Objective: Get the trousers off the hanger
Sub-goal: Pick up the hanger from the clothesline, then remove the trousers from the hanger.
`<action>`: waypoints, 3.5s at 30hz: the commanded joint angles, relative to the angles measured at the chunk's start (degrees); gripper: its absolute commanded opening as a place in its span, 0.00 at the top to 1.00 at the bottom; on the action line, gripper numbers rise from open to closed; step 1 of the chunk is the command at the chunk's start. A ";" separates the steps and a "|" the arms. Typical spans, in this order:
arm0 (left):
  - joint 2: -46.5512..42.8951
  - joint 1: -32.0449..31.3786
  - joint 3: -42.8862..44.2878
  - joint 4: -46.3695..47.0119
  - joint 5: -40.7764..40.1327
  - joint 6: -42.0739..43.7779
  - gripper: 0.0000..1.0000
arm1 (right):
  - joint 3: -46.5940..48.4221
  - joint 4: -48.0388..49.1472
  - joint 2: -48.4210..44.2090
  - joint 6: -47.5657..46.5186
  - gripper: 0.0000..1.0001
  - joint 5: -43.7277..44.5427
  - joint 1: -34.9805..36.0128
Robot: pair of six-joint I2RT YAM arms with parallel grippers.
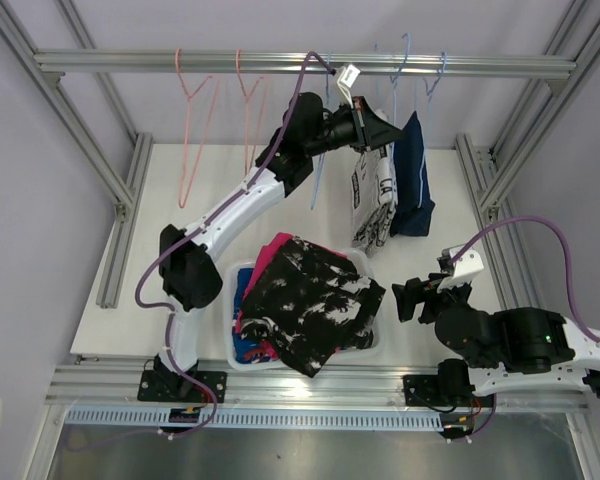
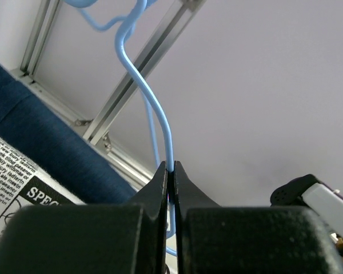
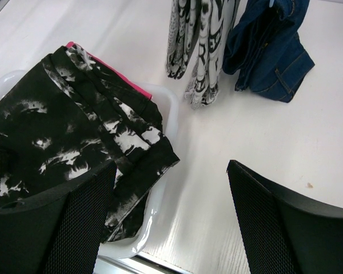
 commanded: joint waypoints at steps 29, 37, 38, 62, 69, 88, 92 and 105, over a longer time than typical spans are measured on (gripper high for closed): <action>-43.03 -6.01 -16.25 -13.76 -15.66 4.77 0.99 | -0.33 5.17 -5.21 -3.62 0.13 -3.10 0.06; -55.96 -15.67 -27.23 -17.63 -32.43 14.00 1.00 | -0.59 7.01 -4.34 -5.47 0.13 -5.30 0.15; -57.88 -16.38 -30.55 -17.02 -34.02 14.18 1.00 | -0.33 7.11 -3.98 -5.90 0.13 -5.56 0.15; -50.36 -31.85 -24.80 -22.37 -75.57 4.86 1.00 | 8.90 19.93 11.83 -10.47 0.12 2.23 4.01; -47.27 -38.35 -23.29 -21.67 -87.54 6.54 1.00 | 10.04 28.01 19.39 -15.39 0.09 13.85 12.00; -47.00 -41.00 -29.17 -19.21 -98.81 11.46 0.99 | 8.55 33.47 23.70 -12.24 0.09 17.54 23.61; -47.70 -41.00 -31.89 -18.77 -99.52 11.46 1.00 | 8.46 32.77 25.20 -12.15 0.08 20.35 23.88; -48.94 -41.00 -34.71 -20.35 -99.26 9.97 0.99 | 4.60 35.84 24.32 -13.20 0.07 17.03 15.01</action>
